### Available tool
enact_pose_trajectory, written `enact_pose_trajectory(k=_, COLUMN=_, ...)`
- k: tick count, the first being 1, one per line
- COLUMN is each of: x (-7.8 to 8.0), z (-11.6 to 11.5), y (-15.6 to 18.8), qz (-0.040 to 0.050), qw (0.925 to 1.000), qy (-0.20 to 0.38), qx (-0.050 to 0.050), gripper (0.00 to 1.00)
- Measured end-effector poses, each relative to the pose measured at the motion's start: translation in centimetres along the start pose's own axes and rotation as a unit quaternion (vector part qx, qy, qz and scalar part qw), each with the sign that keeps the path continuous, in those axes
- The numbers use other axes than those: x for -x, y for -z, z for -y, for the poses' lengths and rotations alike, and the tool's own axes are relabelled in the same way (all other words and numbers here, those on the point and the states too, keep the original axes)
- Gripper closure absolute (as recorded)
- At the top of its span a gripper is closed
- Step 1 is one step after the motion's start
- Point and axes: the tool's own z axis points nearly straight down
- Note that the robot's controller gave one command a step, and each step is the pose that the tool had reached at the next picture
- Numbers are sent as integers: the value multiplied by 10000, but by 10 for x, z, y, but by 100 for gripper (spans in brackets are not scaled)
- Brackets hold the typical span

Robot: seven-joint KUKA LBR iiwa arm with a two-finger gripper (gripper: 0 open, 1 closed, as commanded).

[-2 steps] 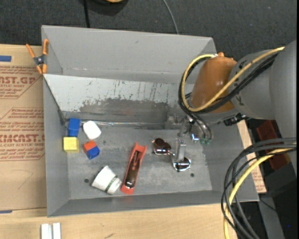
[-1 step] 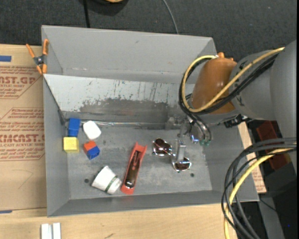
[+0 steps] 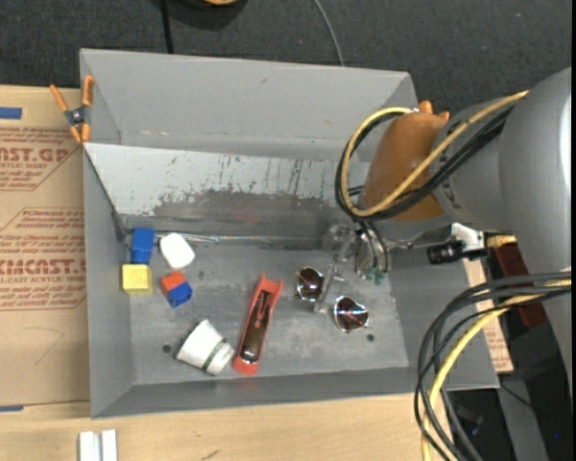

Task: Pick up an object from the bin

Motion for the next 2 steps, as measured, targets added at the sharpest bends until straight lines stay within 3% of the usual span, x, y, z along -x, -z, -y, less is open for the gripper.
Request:
enact_pose_trajectory(k=1, x=0, z=-12, y=-1, qz=9, qw=9973, qy=734, qx=-3, gripper=0)
enact_pose_trajectory(k=2, x=1, z=-19, y=-1, qz=13, qw=9940, qy=1094, qx=2, gripper=100)
